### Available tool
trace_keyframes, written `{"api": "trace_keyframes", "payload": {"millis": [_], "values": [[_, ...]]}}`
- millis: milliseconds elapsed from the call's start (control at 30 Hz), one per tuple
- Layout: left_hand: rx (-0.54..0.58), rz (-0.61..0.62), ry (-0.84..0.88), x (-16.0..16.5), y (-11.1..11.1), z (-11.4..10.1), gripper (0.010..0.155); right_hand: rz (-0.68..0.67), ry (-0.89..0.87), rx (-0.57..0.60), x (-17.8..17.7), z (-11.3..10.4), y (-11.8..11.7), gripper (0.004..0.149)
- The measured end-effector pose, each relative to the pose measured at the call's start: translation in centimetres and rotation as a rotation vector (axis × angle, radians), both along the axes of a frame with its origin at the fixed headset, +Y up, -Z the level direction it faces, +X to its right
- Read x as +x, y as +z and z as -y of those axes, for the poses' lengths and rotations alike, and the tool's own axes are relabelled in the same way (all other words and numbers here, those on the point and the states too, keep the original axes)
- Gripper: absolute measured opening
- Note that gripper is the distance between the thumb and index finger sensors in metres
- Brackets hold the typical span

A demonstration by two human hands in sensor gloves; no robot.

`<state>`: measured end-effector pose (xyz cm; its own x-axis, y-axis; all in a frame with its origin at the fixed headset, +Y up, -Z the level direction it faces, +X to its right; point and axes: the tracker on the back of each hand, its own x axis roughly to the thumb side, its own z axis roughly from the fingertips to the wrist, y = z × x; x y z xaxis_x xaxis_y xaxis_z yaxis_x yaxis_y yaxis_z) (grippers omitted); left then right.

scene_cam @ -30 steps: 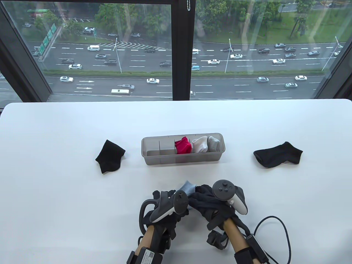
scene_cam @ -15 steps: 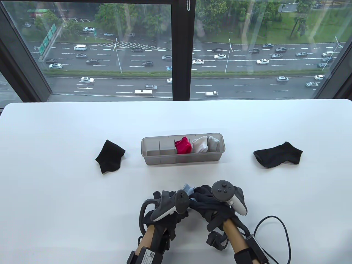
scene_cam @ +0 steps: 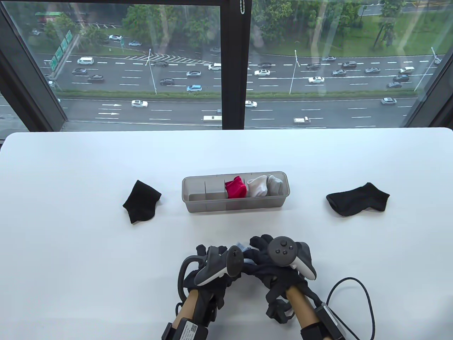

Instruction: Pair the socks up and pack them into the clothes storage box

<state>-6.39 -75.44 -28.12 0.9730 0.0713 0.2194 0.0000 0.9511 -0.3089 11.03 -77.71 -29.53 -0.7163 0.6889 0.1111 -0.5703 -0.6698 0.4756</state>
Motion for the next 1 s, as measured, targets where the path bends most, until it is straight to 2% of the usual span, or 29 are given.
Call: {"api": "trace_keyframes", "payload": {"millis": [33,133,200,233,267,300,367,433,500,567,667,700,767,800,867,1000], "values": [[0.009,-0.001,0.009,-0.1,0.0,-0.1,0.064,-0.003,-0.005,-0.021,0.1,0.2,-0.1,0.047],[0.003,0.014,0.062,-0.3,0.0,-0.3,0.055,-0.001,-0.066,-0.094,0.1,0.5,-0.3,0.048],[-0.022,0.018,0.053,-0.3,0.0,-0.2,0.053,0.007,-0.07,-0.096,0.1,0.5,-0.2,0.049],[-0.028,0.023,0.038,-0.3,0.0,-0.1,0.052,0.002,-0.065,-0.089,0.1,0.5,-0.2,0.052],[-0.054,0.026,0.01,-0.3,0.0,0.0,0.052,-0.031,-0.059,-0.089,0.0,0.5,-0.2,0.065],[-0.066,0.031,0.009,-0.4,0.0,0.1,0.053,-0.046,-0.049,-0.092,0.0,0.5,-0.2,0.066],[-0.074,0.027,0.014,-0.4,0.0,0.2,0.053,-0.051,-0.032,-0.083,0.0,0.4,-0.3,0.054],[-0.049,0.015,-0.001,-0.4,0.0,0.0,0.052,-0.042,-0.087,-0.102,0.0,0.5,-0.4,0.048],[-0.038,0.015,0.006,-0.3,0.1,-0.1,0.054,-0.03,-0.149,-0.15,0.1,0.6,-0.4,0.046],[-0.002,0.005,0.008,-0.3,0.3,-0.3,0.062,-0.032,-0.161,-0.159,0.4,0.6,-0.5,0.046],[0.09,-0.006,0.035,-0.1,0.4,-0.8,0.055,0.013,-0.191,-0.135,0.7,0.5,-0.4,0.047],[0.105,-0.008,0.033,0.0,0.4,-0.9,0.051,0.022,-0.181,-0.105,0.7,0.4,-0.2,0.049],[0.085,-0.008,0.011,0.0,0.5,-1.0,0.05,-0.02,-0.14,-0.06,0.6,0.2,-0.1,0.067],[0.05,0.002,0.022,-0.1,0.4,-0.8,0.05,-0.039,-0.108,-0.054,0.5,0.1,-0.1,0.067],[0.01,0.005,0.022,-0.1,0.4,-0.6,0.05,-0.035,-0.088,-0.049,0.4,0.1,0.0,0.062],[0.027,0.015,0.033,0.0,0.3,-0.6,0.051,0.041,-0.241,-0.133,0.6,0.4,-0.1,0.045]]}}
